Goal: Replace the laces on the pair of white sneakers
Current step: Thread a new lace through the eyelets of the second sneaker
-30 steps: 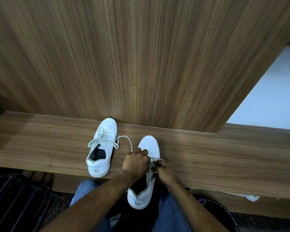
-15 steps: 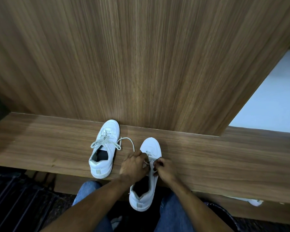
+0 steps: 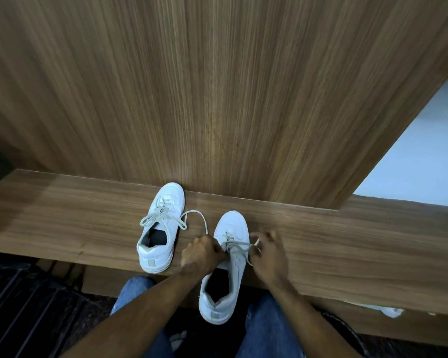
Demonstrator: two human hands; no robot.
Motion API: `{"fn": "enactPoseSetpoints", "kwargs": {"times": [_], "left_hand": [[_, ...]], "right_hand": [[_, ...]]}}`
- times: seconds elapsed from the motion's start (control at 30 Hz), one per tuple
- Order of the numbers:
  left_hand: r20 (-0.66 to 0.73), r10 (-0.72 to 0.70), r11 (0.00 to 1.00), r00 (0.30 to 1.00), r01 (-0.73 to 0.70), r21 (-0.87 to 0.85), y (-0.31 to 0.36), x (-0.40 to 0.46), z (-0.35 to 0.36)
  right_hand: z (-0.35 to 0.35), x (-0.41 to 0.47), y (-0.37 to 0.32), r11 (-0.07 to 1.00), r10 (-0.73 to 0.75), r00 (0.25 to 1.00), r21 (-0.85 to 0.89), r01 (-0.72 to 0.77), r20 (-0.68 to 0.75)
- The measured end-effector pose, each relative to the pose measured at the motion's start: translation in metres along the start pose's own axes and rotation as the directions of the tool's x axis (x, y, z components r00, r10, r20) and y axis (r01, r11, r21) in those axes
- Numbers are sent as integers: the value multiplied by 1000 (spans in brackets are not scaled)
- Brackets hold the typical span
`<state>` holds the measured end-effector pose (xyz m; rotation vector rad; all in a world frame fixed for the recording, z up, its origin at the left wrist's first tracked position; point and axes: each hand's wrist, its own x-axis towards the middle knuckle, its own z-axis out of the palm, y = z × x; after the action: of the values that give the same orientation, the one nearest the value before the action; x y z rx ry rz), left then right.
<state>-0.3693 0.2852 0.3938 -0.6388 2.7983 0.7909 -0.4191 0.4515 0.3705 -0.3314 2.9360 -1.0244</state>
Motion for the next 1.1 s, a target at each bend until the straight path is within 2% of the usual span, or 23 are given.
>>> {"fn": "enactPoseSetpoints", "kwargs": {"times": [0.1, 0.17, 0.23, 0.33, 0.37, 0.43, 0.47, 0.5, 0.53, 0.6, 0.67, 0.73, 0.8, 0.87, 1.0, 1.1], "left_hand": [[-5, -12, 1000, 1000, 12, -10, 0, -2, -2], [-3, -16, 1000, 1000, 16, -24, -1, -2, -1], [2, -21, 999, 1000, 21, -40, -1, -3, -2], [2, -19, 999, 1000, 19, -45, -2, -2, -3], [2, -20, 999, 1000, 20, -47, -2, -2, -3], [8, -25, 999, 1000, 25, -48, -2, -2, -3], [9, -25, 999, 1000, 26, -46, -2, -2, -2], [9, -26, 999, 1000, 26, -43, -2, -2, -2], [9, -25, 999, 1000, 25, -39, -2, -3, -2], [7, -26, 999, 1000, 26, -34, -1, -3, -2], [8, -33, 999, 999, 33, -30, -1, -2, -1], [4, -36, 999, 999, 36, -24, 0, -2, -1], [-3, -39, 999, 999, 38, -23, 0, -3, -2], [0, -44, 999, 999, 44, -25, 0, -3, -1], [-4, -60, 998, 998, 59, -28, -1, -3, 0], [0, -57, 998, 998, 57, -23, -1, -2, 1]], "right_hand": [[24, -10, 0, 971, -136, 972, -167, 168, 190], [32, -10, 0, 965, -138, 970, -191, 177, 201], [33, -5, -3, 980, -129, 980, -132, 150, 153], [20, 8, -9, 976, 9, 1000, 219, -13, 23], [10, 14, -12, 923, 92, 994, 379, -64, -56], [-14, 26, -20, 724, 269, 943, 687, -65, -195], [-27, 32, -22, 624, 332, 909, 781, -12, -251], [-36, 38, -20, 581, 374, 881, 814, 20, -289], [-42, 43, -16, 586, 381, 868, 809, 39, -318], [-41, 47, -3, 720, 339, 891, 693, -39, -302], [-30, 40, 13, 914, 237, 958, 370, -164, -163], [-15, 25, 20, 993, 104, 994, 61, -102, -26], [-3, 7, 15, 996, -41, 998, -74, 43, 39], [6, -7, 8, 982, -136, 987, -116, 146, 84], [15, -17, -2, 959, -213, 969, -160, 232, 128], [19, -14, -2, 950, -198, 967, -213, 229, 158]]}}
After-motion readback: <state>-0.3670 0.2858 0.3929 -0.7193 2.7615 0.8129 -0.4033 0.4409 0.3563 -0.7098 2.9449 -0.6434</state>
